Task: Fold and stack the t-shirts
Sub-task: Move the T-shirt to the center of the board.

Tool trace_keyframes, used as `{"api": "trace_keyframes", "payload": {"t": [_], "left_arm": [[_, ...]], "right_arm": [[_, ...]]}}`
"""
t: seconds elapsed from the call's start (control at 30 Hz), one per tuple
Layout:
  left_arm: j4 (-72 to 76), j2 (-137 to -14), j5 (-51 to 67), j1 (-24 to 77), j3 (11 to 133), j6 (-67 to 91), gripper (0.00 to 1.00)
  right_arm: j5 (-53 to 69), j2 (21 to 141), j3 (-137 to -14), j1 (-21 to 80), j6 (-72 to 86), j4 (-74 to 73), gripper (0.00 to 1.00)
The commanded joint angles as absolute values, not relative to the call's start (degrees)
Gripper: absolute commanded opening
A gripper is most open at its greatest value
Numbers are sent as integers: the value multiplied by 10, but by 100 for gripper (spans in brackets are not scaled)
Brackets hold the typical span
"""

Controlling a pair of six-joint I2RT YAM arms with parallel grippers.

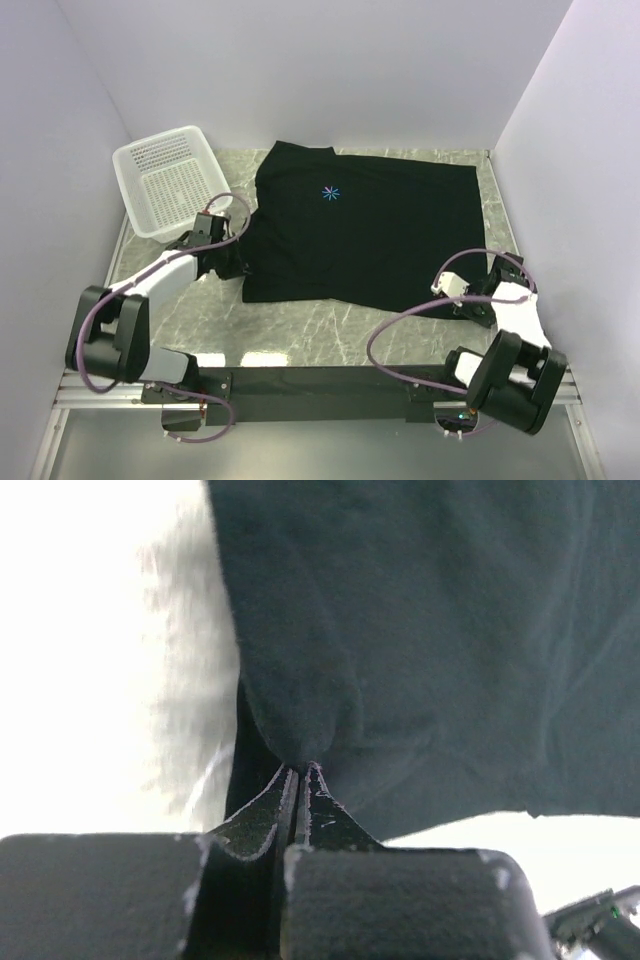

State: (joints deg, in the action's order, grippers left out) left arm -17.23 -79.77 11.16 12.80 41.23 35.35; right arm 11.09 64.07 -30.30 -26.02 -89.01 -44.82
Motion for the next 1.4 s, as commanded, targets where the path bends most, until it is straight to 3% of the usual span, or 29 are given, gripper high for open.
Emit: {"api": "trace_keyframes", "payload": {"t": [0.0,0.37,0.73,0.8,0.83,0.93,0.97,1.17,1.37], "left_arm": [[-250,-751,133,124,429,345,1],[-423,-633,169,119,409,367,1],[-556,-574,188,119,390,369,1],[-564,-572,176,119,410,371,11],[-564,-566,171,119,424,371,31],[-563,-564,155,119,501,367,59],[-562,-569,150,119,520,363,62],[-462,-620,152,119,621,336,68],[-273,-785,160,117,703,259,72]], "right_arm": [[106,582,-301,-261,-943,-532,0],[52,481,-302,-271,-1027,-713,0],[17,456,-330,-273,-1050,-776,3],[26,463,-335,-273,-1035,-751,19],[55,467,-354,-275,-1016,-744,41],[135,498,-429,-277,-964,-735,58],[151,511,-450,-278,-952,-736,63],[223,618,-545,-279,-873,-691,68],[326,781,-643,-280,-606,-522,68]]}}
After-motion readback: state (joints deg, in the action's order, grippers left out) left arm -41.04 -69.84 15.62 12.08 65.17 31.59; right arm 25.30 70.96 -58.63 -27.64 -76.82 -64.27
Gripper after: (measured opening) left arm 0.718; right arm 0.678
